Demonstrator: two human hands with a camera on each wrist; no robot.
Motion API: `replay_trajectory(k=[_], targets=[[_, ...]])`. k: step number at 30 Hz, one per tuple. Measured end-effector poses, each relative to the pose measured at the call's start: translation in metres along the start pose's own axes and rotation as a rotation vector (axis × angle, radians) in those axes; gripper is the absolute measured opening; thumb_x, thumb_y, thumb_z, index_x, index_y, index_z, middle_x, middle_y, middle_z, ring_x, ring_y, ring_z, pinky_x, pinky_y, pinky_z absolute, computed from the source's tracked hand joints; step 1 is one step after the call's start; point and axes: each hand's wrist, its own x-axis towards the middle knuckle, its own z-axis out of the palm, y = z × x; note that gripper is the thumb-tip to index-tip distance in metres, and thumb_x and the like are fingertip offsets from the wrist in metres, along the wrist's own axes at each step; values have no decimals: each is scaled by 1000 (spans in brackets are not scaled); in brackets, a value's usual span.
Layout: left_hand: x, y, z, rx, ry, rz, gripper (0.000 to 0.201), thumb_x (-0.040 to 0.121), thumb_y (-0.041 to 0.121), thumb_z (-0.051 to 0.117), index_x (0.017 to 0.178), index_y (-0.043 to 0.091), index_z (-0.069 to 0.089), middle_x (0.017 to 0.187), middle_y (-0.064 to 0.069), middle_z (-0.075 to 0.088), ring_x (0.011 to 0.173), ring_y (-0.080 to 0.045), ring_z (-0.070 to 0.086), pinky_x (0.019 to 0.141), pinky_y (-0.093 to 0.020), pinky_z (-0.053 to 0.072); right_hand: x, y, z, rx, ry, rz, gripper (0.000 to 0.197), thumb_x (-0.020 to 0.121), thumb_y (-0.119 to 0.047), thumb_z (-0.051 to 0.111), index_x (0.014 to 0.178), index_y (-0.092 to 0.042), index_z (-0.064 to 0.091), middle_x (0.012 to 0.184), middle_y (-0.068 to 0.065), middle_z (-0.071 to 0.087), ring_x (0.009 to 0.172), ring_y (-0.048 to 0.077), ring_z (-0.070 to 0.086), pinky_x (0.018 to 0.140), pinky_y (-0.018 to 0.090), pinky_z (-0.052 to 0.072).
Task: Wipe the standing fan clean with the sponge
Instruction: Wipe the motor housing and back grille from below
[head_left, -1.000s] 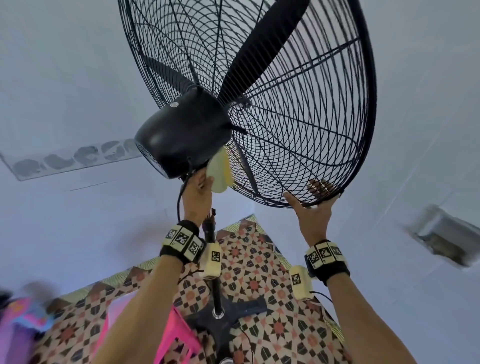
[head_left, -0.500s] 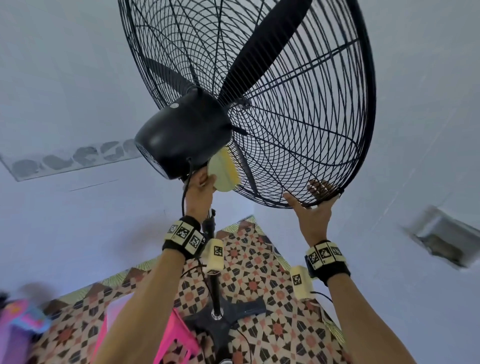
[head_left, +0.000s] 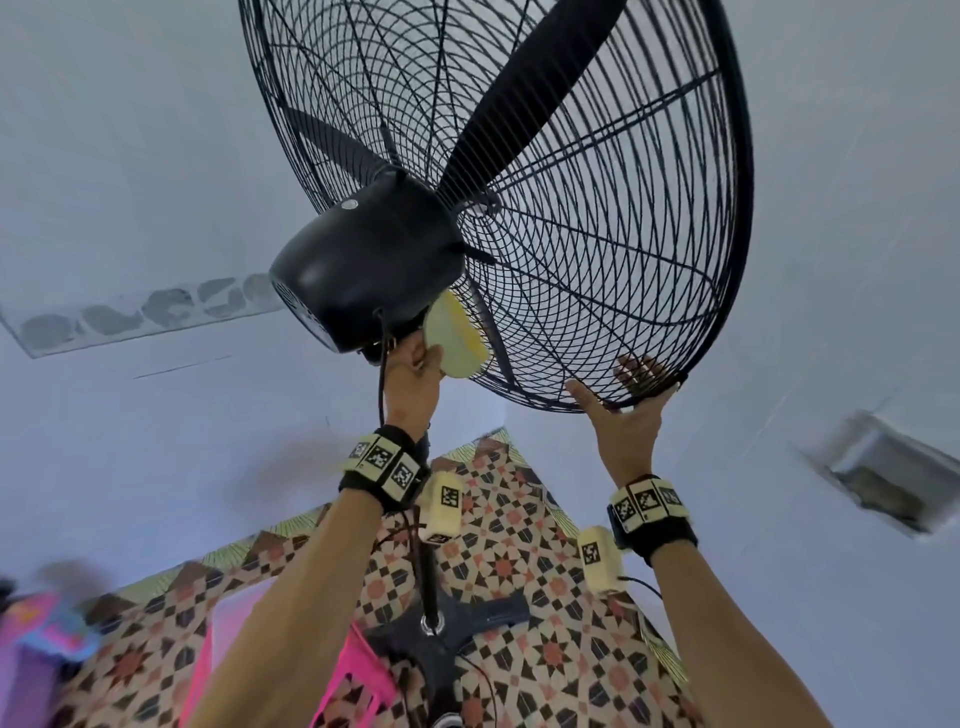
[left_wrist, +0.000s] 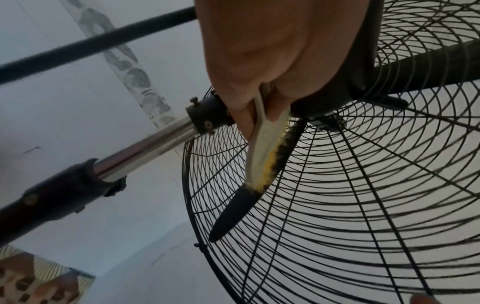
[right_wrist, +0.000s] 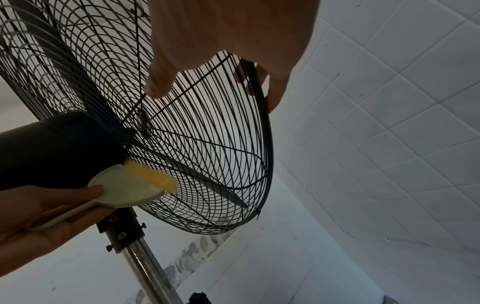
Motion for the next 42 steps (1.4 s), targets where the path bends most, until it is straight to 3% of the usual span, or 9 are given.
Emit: replay_trajectory(k=[2, 6, 10, 15, 22, 26, 31, 36, 42], targets=[[-3, 2, -6, 18, -83, 11, 29, 105, 1, 54, 132, 7, 61, 122, -3, 71, 102, 1, 69, 95, -28, 59, 0, 1, -1, -1, 12, 0, 120, 66, -42, 96, 154, -17, 20, 141, 4, 57, 132, 20, 52, 117, 42, 41], [-7, -2, -19, -11, -61, 60, 37, 105, 9, 59, 142, 9, 57, 129, -7, 70, 119, -18, 68, 96, -35, 60, -4, -1, 1, 4, 16, -28, 110, 65, -40, 96, 144, -35, 19, 139, -1, 57, 129, 14, 53, 114, 31, 41], [-19, -7, -4, -26, 30, 182, 47, 105, 11, 59, 151, 16, 48, 133, -4, 68, 115, -3, 66, 91, -30, 61, -1, -2, 0, 10, 13, -52, 106, 66, -38, 96, 142, -33, 22, 136, -1, 58, 126, 14, 54, 111, 26, 43], [-21, -14, 3, 159, 8, 324, 50, 106, 19, 58, 150, 41, 48, 136, -2, 66, 107, -7, 66, 90, -38, 61, -2, 2, 0, 30, 13, -51, 106, 69, -28, 95, 140, -34, 16, 136, -2, 53, 126, 13, 49, 96, -4, 34], [-20, -14, -10, 273, -27, 302, 48, 103, 9, 60, 148, 25, 55, 123, 6, 66, 110, -14, 64, 94, -42, 61, -3, 0, 1, 47, -9, -47, 116, 70, -26, 95, 156, -14, 17, 137, -1, 52, 127, 13, 48, 93, -7, 32], [-25, -20, 2, 195, 149, 416, 48, 106, 15, 57, 149, 34, 49, 115, 32, 66, 74, -18, 63, 67, -36, 59, 1, 0, -1, 38, -19, -47, 120, 70, -31, 95, 156, -11, 15, 138, 0, 54, 129, 14, 49, 93, -8, 30], [-24, -26, 14, 162, 114, 418, 49, 105, 11, 57, 150, 28, 47, 129, -6, 69, 113, -17, 67, 88, -11, 53, -3, 3, 1, 44, 2, -48, 114, 69, -31, 95, 153, -15, 20, 141, 4, 54, 130, 16, 50, 96, -6, 32], [-26, -39, -3, 221, -46, 299, 47, 104, 9, 58, 147, 25, 55, 123, -10, 72, 105, -34, 71, 88, -45, 63, -3, 0, 1, 45, -3, -57, 115, 71, -28, 95, 154, -24, 15, 140, -1, 52, 130, 14, 48, 94, -7, 31], [-16, -35, 8, 120, 87, 360, 48, 106, 27, 56, 154, 28, 48, 131, 8, 67, 114, -14, 68, 89, -39, 62, -5, -1, 0, 33, 7, -45, 110, 70, -26, 95, 151, -24, 19, 131, -8, 56, 124, 14, 50, 89, -8, 32]])
